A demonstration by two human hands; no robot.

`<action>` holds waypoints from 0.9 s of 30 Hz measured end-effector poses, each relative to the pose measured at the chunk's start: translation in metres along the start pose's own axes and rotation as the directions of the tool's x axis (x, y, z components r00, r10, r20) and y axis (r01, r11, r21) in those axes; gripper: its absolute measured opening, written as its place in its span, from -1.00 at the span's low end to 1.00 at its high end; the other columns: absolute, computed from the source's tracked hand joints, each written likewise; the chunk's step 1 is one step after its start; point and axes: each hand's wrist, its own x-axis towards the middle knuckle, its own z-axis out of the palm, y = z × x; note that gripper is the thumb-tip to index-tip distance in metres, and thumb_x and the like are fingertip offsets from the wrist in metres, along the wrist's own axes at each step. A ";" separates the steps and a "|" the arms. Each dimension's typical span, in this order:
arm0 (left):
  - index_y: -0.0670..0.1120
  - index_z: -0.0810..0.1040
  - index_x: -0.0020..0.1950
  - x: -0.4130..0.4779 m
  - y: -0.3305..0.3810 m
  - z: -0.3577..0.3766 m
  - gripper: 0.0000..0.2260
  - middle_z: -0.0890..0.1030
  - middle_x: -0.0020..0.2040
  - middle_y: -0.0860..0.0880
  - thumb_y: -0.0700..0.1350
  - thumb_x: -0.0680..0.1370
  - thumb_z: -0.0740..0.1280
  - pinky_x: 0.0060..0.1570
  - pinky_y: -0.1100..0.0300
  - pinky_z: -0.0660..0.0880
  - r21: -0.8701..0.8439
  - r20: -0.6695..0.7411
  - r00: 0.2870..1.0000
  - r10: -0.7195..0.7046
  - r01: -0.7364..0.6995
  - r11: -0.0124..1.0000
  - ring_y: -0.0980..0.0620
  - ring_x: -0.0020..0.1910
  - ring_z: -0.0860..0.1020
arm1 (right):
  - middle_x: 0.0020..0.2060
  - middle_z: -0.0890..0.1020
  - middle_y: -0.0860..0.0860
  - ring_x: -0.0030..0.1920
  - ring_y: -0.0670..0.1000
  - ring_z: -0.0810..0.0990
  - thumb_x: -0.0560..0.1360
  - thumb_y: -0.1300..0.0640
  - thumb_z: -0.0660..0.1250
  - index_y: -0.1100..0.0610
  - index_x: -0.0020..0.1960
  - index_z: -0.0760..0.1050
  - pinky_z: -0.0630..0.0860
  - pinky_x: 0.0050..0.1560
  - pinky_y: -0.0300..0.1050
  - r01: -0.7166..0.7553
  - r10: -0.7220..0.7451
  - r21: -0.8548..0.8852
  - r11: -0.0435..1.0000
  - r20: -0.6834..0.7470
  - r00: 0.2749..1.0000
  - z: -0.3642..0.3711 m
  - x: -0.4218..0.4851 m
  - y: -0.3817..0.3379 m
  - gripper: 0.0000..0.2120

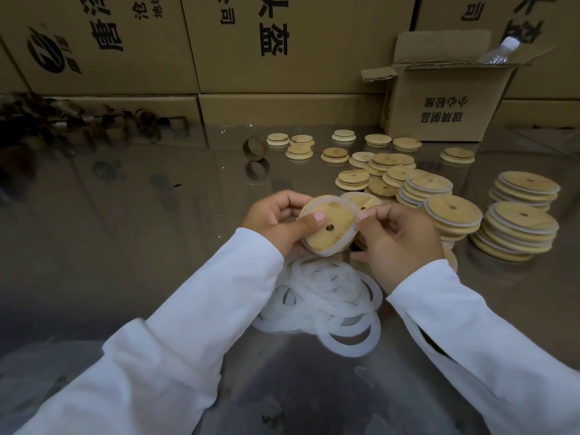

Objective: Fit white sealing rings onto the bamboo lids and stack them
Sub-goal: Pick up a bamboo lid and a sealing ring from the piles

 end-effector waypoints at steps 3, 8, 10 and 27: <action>-0.16 0.54 -0.13 0.001 0.000 -0.001 -0.92 0.60 -0.24 -0.10 -0.32 0.45 0.33 -0.37 0.16 0.59 -0.051 -0.006 1.000 -0.014 0.014 0.999 0.03 -0.33 0.61 | -0.33 0.60 0.00 -0.21 0.07 0.61 0.46 0.19 0.30 0.06 -0.30 0.49 0.57 -0.05 0.17 -0.007 0.007 0.013 1.000 -0.009 1.000 0.002 0.000 -0.001 -0.83; -0.15 0.55 -0.13 0.003 -0.001 -0.003 -0.92 0.64 -0.27 -0.05 -0.30 0.46 0.32 -0.33 0.14 0.61 -0.119 -0.007 0.999 -0.050 0.048 0.992 0.04 -0.30 0.64 | -0.26 0.63 0.01 -0.17 0.03 0.60 0.47 0.14 0.32 0.03 -0.25 0.49 0.55 -0.01 0.05 0.096 -0.093 -0.067 0.993 0.049 0.994 -0.005 -0.002 -0.007 -0.87; -0.16 0.55 -0.13 0.002 -0.001 -0.002 -0.92 0.65 -0.28 -0.05 -0.31 0.45 0.33 -0.35 0.15 0.60 -0.121 -0.012 0.999 -0.050 0.048 0.991 0.03 -0.30 0.64 | -0.26 0.63 -0.04 -0.18 -0.04 0.60 0.46 0.12 0.33 0.02 -0.24 0.51 0.55 -0.04 -0.06 0.107 -0.103 -0.063 0.992 0.060 0.993 -0.007 -0.004 -0.007 -0.89; -0.15 0.55 -0.11 0.000 -0.004 0.000 -0.88 0.65 -0.30 -0.04 -0.32 0.41 0.37 -0.26 0.18 0.60 -0.055 0.057 0.993 -0.107 0.110 0.992 0.05 -0.32 0.62 | -0.37 0.51 -0.23 -0.33 -0.26 0.50 0.47 0.08 0.31 -0.09 -0.30 0.38 0.35 -0.32 -0.43 0.265 -0.272 -0.273 0.925 0.015 0.962 -0.006 -0.009 -0.001 -0.80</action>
